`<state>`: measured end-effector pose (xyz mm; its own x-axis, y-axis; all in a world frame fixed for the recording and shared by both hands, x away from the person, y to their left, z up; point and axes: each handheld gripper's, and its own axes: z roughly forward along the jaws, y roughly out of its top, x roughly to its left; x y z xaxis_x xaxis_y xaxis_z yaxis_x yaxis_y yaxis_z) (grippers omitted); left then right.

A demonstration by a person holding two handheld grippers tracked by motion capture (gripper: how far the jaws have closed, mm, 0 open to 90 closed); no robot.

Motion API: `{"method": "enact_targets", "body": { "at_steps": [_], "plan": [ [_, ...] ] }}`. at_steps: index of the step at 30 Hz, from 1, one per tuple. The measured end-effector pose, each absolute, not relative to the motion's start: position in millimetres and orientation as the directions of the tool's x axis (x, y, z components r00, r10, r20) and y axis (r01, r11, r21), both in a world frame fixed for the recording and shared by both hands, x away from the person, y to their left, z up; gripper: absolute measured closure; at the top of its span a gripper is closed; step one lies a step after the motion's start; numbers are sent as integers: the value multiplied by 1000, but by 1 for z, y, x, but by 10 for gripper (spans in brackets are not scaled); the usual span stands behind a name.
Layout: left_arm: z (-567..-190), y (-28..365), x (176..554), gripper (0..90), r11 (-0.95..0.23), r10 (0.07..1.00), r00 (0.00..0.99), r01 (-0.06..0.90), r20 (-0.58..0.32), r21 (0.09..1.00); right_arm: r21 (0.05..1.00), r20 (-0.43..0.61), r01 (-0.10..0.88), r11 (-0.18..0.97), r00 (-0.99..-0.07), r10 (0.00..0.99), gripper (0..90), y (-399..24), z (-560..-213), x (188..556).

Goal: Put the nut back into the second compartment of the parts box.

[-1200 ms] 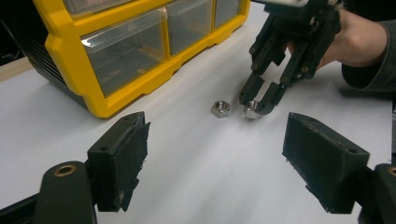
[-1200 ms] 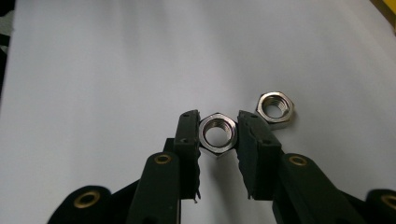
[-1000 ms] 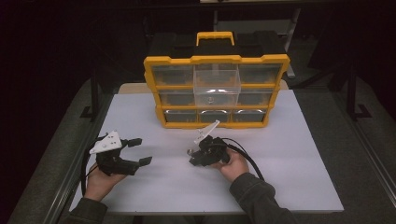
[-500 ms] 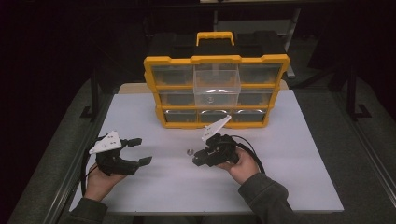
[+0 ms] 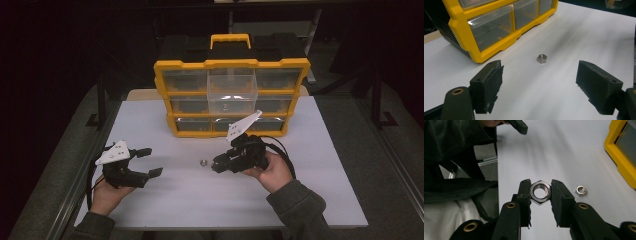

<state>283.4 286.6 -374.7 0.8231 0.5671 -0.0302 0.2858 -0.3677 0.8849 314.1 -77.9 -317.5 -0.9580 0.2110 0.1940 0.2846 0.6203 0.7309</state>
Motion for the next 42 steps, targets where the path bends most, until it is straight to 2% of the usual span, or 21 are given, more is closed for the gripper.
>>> {"method": "enact_targets", "body": {
  "at_steps": [12,19,30,37,42],
  "plan": [
    [-373,287,283,210,-370,566,824,286,-30,884,734,189,299,610,-953,238,689,-94,-272,310],
    [-374,287,283,210,-371,566,824,288,-32,883,753,145,257,606,-963,228,689,-101,-241,313],
    [-373,287,283,210,-363,570,821,294,-39,884,762,123,248,598,-962,242,689,-107,-180,340],
    [-373,288,284,210,-371,566,824,283,-26,884,766,89,241,596,-958,272,689,-106,-154,361],
    [-373,288,284,210,-364,567,823,287,-34,886,770,108,277,575,-944,311,689,-107,-141,379]
  ]
}}
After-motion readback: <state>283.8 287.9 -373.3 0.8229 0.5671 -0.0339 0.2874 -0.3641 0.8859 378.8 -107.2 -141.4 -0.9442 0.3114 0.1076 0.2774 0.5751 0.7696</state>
